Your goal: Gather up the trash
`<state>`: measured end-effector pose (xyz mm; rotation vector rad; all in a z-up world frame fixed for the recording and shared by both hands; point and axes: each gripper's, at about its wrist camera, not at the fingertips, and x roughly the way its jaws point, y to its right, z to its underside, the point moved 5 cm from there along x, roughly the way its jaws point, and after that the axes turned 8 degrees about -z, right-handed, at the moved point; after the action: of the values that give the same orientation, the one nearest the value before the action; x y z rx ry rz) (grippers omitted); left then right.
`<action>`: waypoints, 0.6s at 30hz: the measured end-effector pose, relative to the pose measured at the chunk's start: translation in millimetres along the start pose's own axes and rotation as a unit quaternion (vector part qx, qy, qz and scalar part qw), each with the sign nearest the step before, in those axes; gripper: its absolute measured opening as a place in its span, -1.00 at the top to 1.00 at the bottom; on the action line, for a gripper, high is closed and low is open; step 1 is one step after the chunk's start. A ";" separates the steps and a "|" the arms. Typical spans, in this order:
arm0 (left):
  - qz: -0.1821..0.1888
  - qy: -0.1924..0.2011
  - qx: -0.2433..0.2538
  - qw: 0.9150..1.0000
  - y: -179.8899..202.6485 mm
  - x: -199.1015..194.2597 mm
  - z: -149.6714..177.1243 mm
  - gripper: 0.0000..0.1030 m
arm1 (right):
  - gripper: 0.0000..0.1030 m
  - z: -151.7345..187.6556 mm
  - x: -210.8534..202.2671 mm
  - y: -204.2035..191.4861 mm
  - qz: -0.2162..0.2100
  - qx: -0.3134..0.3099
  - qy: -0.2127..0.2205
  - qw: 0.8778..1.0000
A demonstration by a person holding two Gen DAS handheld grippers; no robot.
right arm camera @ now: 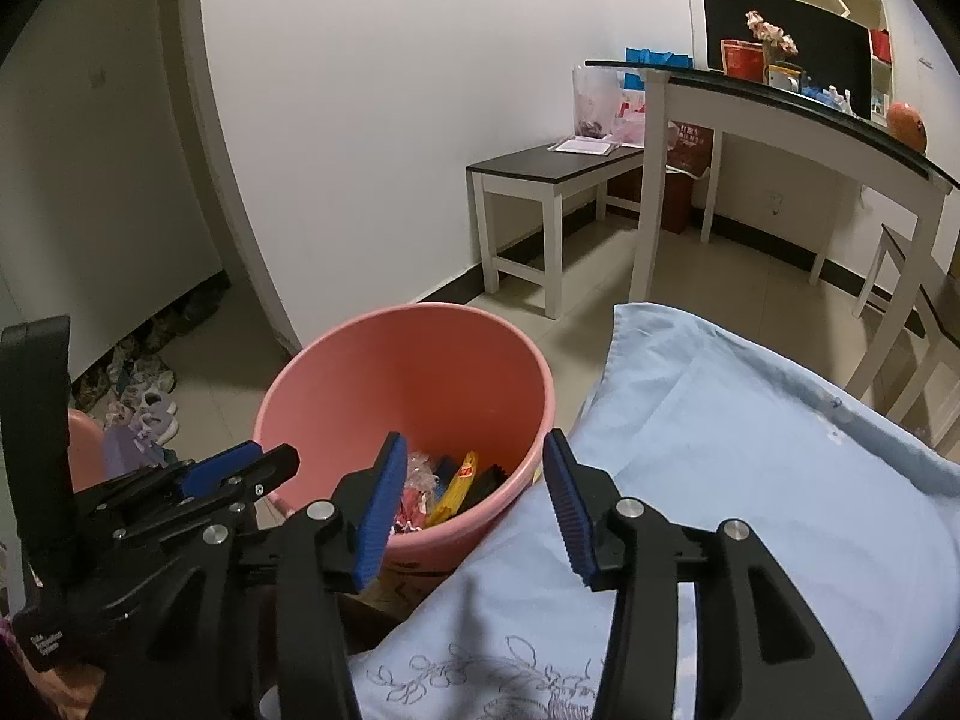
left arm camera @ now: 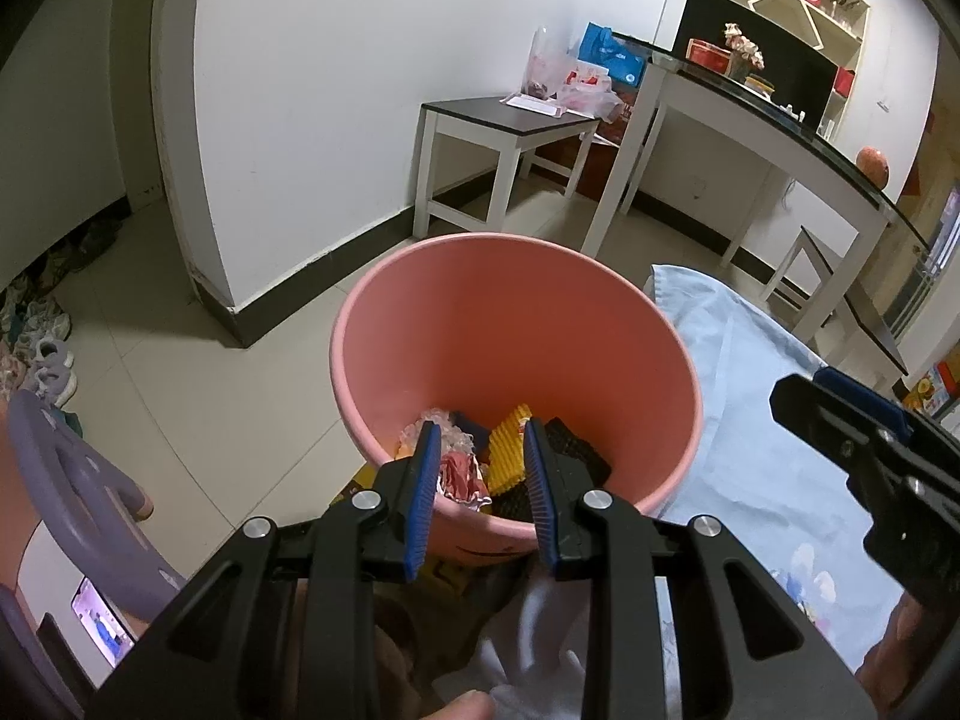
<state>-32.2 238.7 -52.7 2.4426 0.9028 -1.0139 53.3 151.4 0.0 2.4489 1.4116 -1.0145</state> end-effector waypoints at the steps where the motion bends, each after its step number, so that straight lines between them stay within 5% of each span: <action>1: -0.001 0.002 0.001 1.000 0.0 -1.7 0.3 0.45 | 0.09 1.3 -2.6 -0.5 -0.001 0.000 0.001 1.000; 18: 0.013 0.029 0.019 0.999 17.4 -38.1 7.4 0.45 | -0.18 25.9 -52.8 0.2 0.010 0.009 0.031 0.999</action>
<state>-44.9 205.8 -28.9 2.5205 0.8768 -0.9637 23.4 102.4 12.6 2.5221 1.3981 -0.9591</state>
